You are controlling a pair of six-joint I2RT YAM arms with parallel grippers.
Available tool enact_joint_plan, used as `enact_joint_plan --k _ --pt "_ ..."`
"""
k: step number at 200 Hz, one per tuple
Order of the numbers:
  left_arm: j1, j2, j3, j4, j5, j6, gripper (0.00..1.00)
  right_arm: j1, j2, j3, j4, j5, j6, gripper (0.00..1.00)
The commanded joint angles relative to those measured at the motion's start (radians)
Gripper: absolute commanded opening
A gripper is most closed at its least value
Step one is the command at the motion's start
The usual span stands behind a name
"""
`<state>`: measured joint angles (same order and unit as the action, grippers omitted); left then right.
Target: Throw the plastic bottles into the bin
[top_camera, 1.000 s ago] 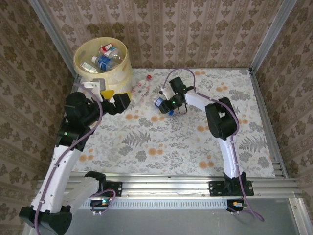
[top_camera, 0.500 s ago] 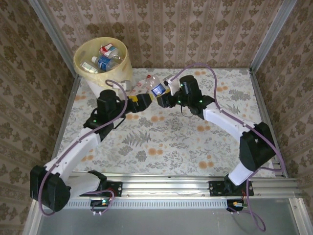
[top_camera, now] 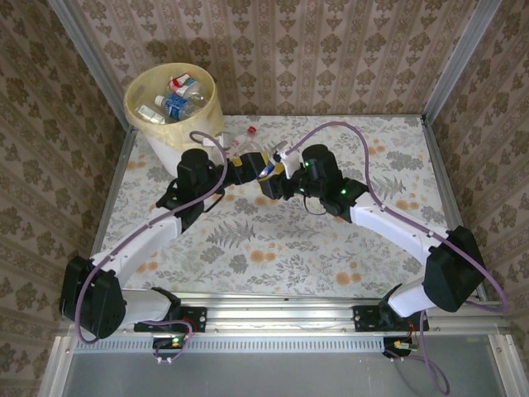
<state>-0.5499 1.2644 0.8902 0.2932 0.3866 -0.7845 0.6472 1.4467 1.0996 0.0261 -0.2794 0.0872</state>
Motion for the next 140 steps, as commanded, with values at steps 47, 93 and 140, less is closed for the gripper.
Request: enact_joint_plan --k 47,93,140 --pt "0.012 -0.009 0.021 -0.003 -0.004 0.019 0.53 0.022 -0.085 -0.032 0.033 0.013 0.002 0.62" --pt "0.063 -0.173 0.124 -0.286 -0.091 0.226 0.43 0.022 -0.166 -0.101 0.083 0.044 -0.008 0.94" --pt "0.208 -0.314 0.417 -0.604 -0.392 0.598 0.43 0.020 -0.253 -0.126 0.042 0.132 -0.064 1.00"
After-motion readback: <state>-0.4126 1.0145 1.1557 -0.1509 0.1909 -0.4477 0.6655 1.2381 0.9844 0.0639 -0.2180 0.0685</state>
